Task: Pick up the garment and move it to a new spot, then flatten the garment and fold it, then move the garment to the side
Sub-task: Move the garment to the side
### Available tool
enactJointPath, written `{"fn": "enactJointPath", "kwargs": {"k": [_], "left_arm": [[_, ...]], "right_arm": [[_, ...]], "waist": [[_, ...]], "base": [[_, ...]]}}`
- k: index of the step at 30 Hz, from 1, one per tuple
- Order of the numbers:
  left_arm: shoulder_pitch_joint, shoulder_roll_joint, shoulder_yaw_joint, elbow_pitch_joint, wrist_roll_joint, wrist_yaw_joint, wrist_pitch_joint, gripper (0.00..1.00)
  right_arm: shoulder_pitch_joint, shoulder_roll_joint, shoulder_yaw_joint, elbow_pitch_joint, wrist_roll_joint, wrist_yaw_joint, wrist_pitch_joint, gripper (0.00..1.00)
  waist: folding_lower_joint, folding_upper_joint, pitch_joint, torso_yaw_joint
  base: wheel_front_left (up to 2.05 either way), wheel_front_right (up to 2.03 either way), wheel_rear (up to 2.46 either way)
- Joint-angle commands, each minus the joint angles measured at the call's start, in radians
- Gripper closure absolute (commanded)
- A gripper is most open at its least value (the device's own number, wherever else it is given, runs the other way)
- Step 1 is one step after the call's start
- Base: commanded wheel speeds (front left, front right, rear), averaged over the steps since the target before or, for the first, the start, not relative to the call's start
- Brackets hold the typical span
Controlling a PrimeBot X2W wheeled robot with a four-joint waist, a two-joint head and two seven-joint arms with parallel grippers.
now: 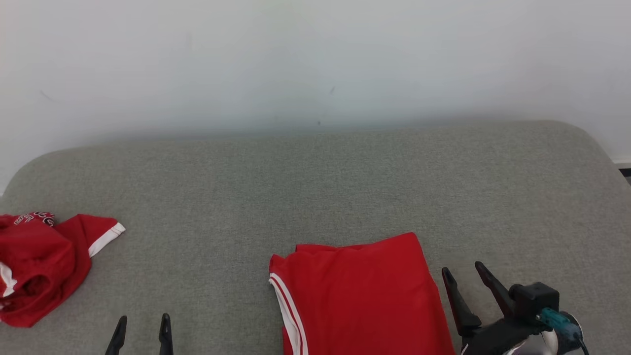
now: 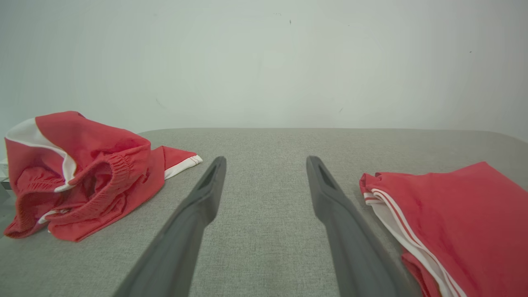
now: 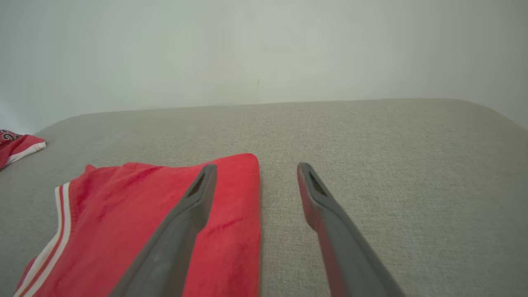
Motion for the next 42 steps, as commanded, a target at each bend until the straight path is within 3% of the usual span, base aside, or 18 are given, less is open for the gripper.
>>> {"fn": "enactJointPath", "kwargs": {"k": [1,11,21,22,23,32,38,42], "left_arm": [[-0.014,-0.003,-0.005,0.007,0.004,-0.004,-0.003,0.0],[-0.048,-0.007,-0.027,0.027,-0.004,-0.005,-0.003,0.0],[-0.07,-0.009,-0.018,0.028,-0.003,-0.004,-0.003,0.0],[-0.073,-0.009,-0.018,0.029,-0.002,-0.004,-0.003,0.0],[-0.075,-0.01,-0.019,0.031,-0.001,-0.005,-0.003,0.0],[-0.112,-0.013,-0.03,0.01,-0.01,-0.005,-0.003,0.0],[-0.168,-0.014,-0.061,-0.017,-0.017,-0.005,-0.003,0.0],[-0.232,-0.013,-0.082,-0.043,-0.013,-0.005,-0.003,0.0]], "right_arm": [[-0.028,-0.009,0.01,0.038,0.006,-0.003,0.02,0.0],[-0.15,-0.015,0.096,0.34,0.058,-0.003,0.061,0.0],[-0.235,0.018,0.217,0.556,0.146,-0.002,0.064,0.0],[-0.244,0.018,0.233,0.573,0.154,-0.002,0.071,0.58],[-0.254,0.021,0.248,0.583,0.163,-0.001,0.073,1.0],[-0.456,-0.032,0.323,0.598,0.242,-0.002,0.048,1.0],[-0.625,-0.104,0.354,0.6,0.264,-0.001,0.064,1.0],[-0.764,-0.186,0.375,0.604,0.277,-0.001,0.076,1.0]], "waist": [[-0.0001,0.0,0.01,0.017],[-0.0001,0.0,0.04,0.082],[-0.0001,0.0,0.066,0.092],[-0.0001,0.0,0.067,0.091],[-0.0001,0.0,0.068,0.091],[-0.0001,0.0,0.136,0.084],[-0.0001,0.0,0.25,0.079],[-0.0001,0.0,0.359,0.05]], "base": [[0.0,0.0,0.0],[0.0,0.0,0.0],[0.0,0.0,0.0],[0.0,0.0,0.0],[0.0,0.0,0.0],[0.0,0.0,0.0],[0.0,0.0,0.0],[0.0,0.0,0.0]]}}
